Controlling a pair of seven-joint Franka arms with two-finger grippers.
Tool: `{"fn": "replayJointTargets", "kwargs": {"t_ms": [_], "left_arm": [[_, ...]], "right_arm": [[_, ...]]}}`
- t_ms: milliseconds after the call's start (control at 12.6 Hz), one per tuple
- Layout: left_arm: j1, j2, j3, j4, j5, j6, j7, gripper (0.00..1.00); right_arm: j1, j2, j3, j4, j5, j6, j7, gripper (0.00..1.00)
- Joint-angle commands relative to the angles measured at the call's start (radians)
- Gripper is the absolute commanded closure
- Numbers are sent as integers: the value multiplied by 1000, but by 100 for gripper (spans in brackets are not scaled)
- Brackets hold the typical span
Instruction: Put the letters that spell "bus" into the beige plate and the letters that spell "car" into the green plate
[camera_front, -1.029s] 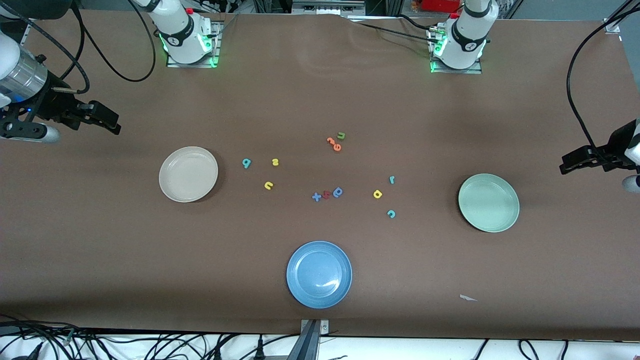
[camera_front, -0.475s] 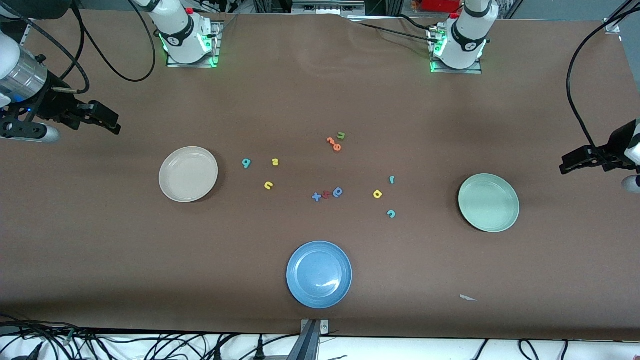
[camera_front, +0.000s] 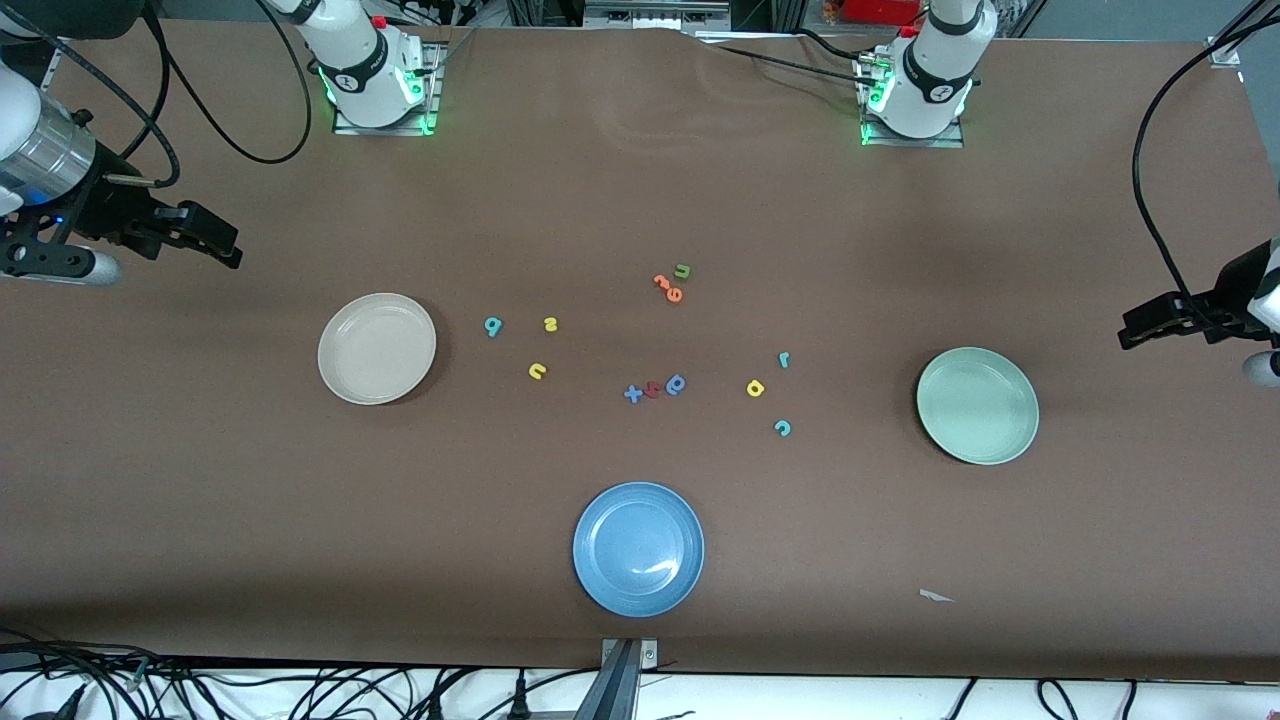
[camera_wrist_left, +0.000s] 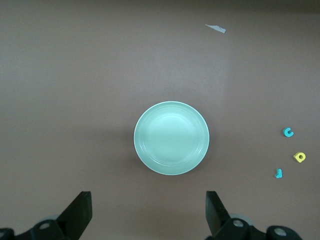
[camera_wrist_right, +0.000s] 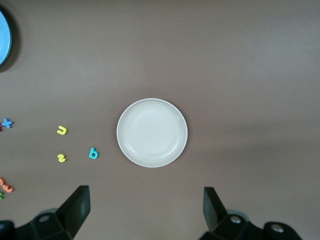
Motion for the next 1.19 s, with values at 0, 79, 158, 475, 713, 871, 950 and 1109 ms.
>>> {"fn": "replayJointTargets", "kwargs": {"t_ms": [0, 79, 158, 475, 713, 871, 950, 1109], "left_arm": [[-6, 3, 4, 7, -9, -10, 11, 0], [-18, 9, 1, 7, -9, -11, 7, 0], [-27, 14, 0, 7, -9, -10, -4, 0], [-111, 70, -2, 16, -9, -3, -160, 0], [-190, 139, -2, 19, -9, 22, -295, 0], [-217, 181, -3, 19, -11, 90, -396, 0], [-239, 204, -3, 19, -11, 104, -439, 0], [-257, 269, -3, 33, -60, 162, -574, 0]], "right_arm": [[9, -14, -8, -13, -16, -7, 6, 0], [9, -14, -8, -13, -16, -7, 6, 0], [9, -14, -8, -13, -16, -7, 6, 0], [9, -14, -6, -13, -16, -7, 9, 0], [9, -14, -8, -15, -16, -7, 6, 0], [9, -14, -8, -13, -16, -7, 8, 0], [9, -14, -6, -15, -16, -7, 11, 0], [9, -13, -8, -15, -14, -7, 8, 0]]}}
